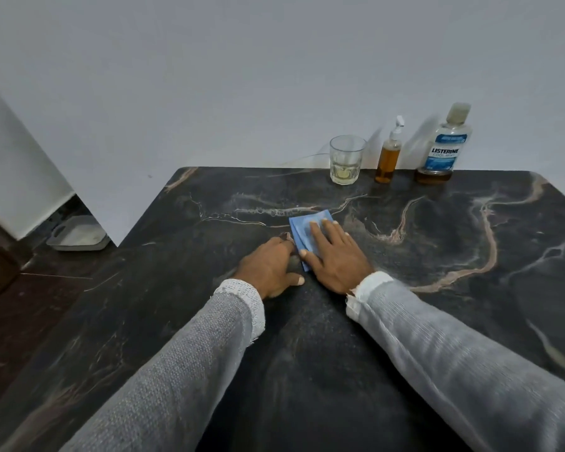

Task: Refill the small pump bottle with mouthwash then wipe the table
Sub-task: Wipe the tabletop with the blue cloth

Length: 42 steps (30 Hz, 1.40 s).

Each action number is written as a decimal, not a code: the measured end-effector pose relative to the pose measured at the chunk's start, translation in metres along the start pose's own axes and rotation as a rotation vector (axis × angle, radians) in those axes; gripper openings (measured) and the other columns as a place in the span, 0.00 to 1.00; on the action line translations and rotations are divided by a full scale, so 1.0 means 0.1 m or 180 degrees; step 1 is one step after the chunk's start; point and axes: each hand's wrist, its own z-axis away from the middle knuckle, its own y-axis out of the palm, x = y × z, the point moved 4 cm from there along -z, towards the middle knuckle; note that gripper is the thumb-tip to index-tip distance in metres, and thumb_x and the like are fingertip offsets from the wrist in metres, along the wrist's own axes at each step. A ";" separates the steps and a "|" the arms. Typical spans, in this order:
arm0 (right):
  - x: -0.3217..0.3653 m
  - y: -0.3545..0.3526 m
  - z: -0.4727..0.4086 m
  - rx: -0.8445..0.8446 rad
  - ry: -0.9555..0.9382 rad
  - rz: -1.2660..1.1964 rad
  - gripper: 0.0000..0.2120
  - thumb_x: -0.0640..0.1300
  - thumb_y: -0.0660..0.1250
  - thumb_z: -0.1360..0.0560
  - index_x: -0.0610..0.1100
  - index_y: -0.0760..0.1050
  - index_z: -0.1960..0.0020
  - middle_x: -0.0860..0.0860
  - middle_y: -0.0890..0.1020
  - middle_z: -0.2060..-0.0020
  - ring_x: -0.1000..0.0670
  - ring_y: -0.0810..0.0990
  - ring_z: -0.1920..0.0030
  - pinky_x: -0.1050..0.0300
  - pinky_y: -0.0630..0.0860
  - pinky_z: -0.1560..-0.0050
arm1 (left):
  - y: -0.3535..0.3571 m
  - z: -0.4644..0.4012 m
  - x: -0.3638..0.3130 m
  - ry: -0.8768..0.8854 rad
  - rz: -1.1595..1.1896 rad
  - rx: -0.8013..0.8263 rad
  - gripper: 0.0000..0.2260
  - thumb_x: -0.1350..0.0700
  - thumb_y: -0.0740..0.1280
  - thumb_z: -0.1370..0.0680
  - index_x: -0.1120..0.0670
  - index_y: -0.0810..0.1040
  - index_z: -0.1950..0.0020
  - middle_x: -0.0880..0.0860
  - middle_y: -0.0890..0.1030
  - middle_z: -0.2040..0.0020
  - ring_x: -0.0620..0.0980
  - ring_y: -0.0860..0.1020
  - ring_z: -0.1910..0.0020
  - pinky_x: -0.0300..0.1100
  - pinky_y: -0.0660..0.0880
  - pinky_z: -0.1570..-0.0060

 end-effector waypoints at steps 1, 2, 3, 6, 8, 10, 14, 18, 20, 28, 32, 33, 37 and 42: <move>-0.03 0.00 0.09 0.0034 -0.0043 -0.0003 0.31 0.61 0.49 0.20 0.50 0.48 0.21 0.47 0.51 0.22 0.45 0.47 0.22 0.45 0.48 0.25 | -0.02 0.01 0.04 -0.0009 -0.0042 0.0023 0.28 0.46 0.73 0.27 0.51 0.69 0.30 0.52 0.70 0.33 0.53 0.70 0.33 0.54 0.70 0.35; -0.03 0.01 0.15 0.0094 -0.0119 0.0034 0.30 0.61 0.49 0.19 0.51 0.48 0.21 0.48 0.49 0.21 0.45 0.45 0.22 0.46 0.46 0.25 | -0.04 0.01 0.07 -0.0022 -0.0095 0.0069 0.30 0.45 0.73 0.27 0.51 0.68 0.29 0.52 0.70 0.32 0.53 0.70 0.32 0.55 0.70 0.35; -0.03 0.01 0.19 0.0160 -0.0191 0.0084 0.30 0.61 0.48 0.19 0.52 0.48 0.21 0.48 0.48 0.21 0.45 0.44 0.22 0.46 0.44 0.25 | -0.06 0.00 0.09 -0.0034 -0.0158 0.0138 0.31 0.45 0.74 0.28 0.51 0.67 0.29 0.52 0.70 0.32 0.53 0.69 0.32 0.55 0.70 0.35; 0.03 0.04 0.17 0.0238 -0.0159 0.0145 0.28 0.59 0.46 0.18 0.52 0.47 0.22 0.47 0.47 0.21 0.44 0.44 0.22 0.46 0.44 0.25 | -0.14 -0.06 0.12 -0.0059 -0.0320 0.0338 0.35 0.44 0.77 0.32 0.51 0.67 0.29 0.54 0.71 0.33 0.55 0.71 0.34 0.55 0.71 0.36; 0.10 0.06 0.08 0.0145 -0.0016 0.0211 0.27 0.58 0.47 0.18 0.51 0.48 0.22 0.47 0.48 0.21 0.43 0.46 0.22 0.45 0.46 0.25 | -0.17 -0.11 0.15 -0.0068 -0.0367 0.0424 0.37 0.45 0.78 0.34 0.51 0.67 0.30 0.54 0.71 0.35 0.56 0.72 0.35 0.55 0.72 0.37; 0.17 0.09 -0.07 0.0089 0.0117 0.0218 0.27 0.57 0.47 0.18 0.50 0.49 0.22 0.46 0.49 0.21 0.42 0.47 0.22 0.44 0.47 0.25 | -0.18 -0.15 0.19 -0.0071 -0.0391 0.0481 0.39 0.43 0.79 0.35 0.52 0.66 0.29 0.54 0.71 0.34 0.57 0.72 0.35 0.56 0.72 0.37; 0.22 0.10 -0.55 0.0113 0.0331 0.0162 0.26 0.56 0.47 0.18 0.49 0.50 0.22 0.44 0.49 0.22 0.41 0.46 0.22 0.43 0.46 0.25 | -0.17 -0.25 0.22 0.0005 -0.0453 0.0595 0.49 0.42 0.79 0.37 0.51 0.58 0.23 0.54 0.66 0.28 0.57 0.67 0.29 0.58 0.69 0.34; 0.22 0.11 -1.02 0.0147 0.0424 0.0134 0.26 0.55 0.48 0.18 0.48 0.52 0.23 0.43 0.49 0.22 0.40 0.47 0.23 0.43 0.47 0.25 | -0.21 -0.37 0.25 0.0080 -0.0571 0.0766 0.52 0.40 0.80 0.39 0.51 0.56 0.24 0.54 0.65 0.31 0.57 0.66 0.30 0.58 0.69 0.34; 0.20 0.11 -1.22 0.0104 0.0476 0.0131 0.26 0.55 0.49 0.18 0.48 0.53 0.23 0.44 0.50 0.22 0.40 0.47 0.23 0.43 0.47 0.25 | -0.23 -0.42 0.26 0.0059 -0.0731 0.0903 0.50 0.38 0.79 0.40 0.51 0.59 0.25 0.53 0.64 0.32 0.57 0.64 0.30 0.59 0.69 0.34; 0.19 0.12 -1.69 -0.0118 0.0586 0.0161 0.24 0.55 0.50 0.19 0.47 0.56 0.25 0.43 0.53 0.23 0.39 0.49 0.23 0.43 0.49 0.25 | -0.22 -0.52 0.19 -0.0038 -0.0938 0.1184 0.50 0.41 0.81 0.40 0.52 0.57 0.26 0.54 0.58 0.28 0.60 0.57 0.26 0.63 0.69 0.35; 0.20 0.14 -1.76 -0.0199 0.0648 0.0181 0.25 0.55 0.50 0.19 0.48 0.56 0.25 0.43 0.53 0.23 0.39 0.50 0.24 0.42 0.49 0.25 | -0.22 -0.53 0.17 -0.0046 -0.0978 0.1182 0.52 0.43 0.81 0.39 0.51 0.54 0.24 0.55 0.57 0.27 0.61 0.55 0.25 0.63 0.68 0.33; 0.20 0.14 -1.76 -0.0225 0.0656 0.0189 0.25 0.55 0.50 0.19 0.48 0.56 0.25 0.43 0.53 0.23 0.39 0.50 0.24 0.43 0.49 0.25 | -0.22 -0.53 0.16 -0.0050 -0.0989 0.1176 0.52 0.43 0.81 0.39 0.51 0.54 0.24 0.55 0.57 0.27 0.61 0.55 0.25 0.63 0.68 0.34; 0.18 0.15 -1.76 -0.0155 0.0638 0.0133 0.25 0.56 0.50 0.19 0.49 0.55 0.25 0.44 0.52 0.23 0.40 0.48 0.23 0.43 0.48 0.25 | -0.21 -0.53 0.17 -0.0084 -0.0996 0.1173 0.52 0.43 0.81 0.40 0.51 0.55 0.25 0.55 0.56 0.27 0.61 0.55 0.25 0.64 0.68 0.34; 0.13 0.07 -1.66 -0.0045 0.0585 -0.0227 0.27 0.58 0.50 0.19 0.50 0.53 0.23 0.44 0.48 0.22 0.41 0.44 0.22 0.43 0.44 0.25 | -0.22 -0.51 0.17 -0.0188 -0.1021 0.1239 0.53 0.43 0.81 0.39 0.51 0.52 0.24 0.55 0.53 0.25 0.62 0.52 0.24 0.67 0.67 0.34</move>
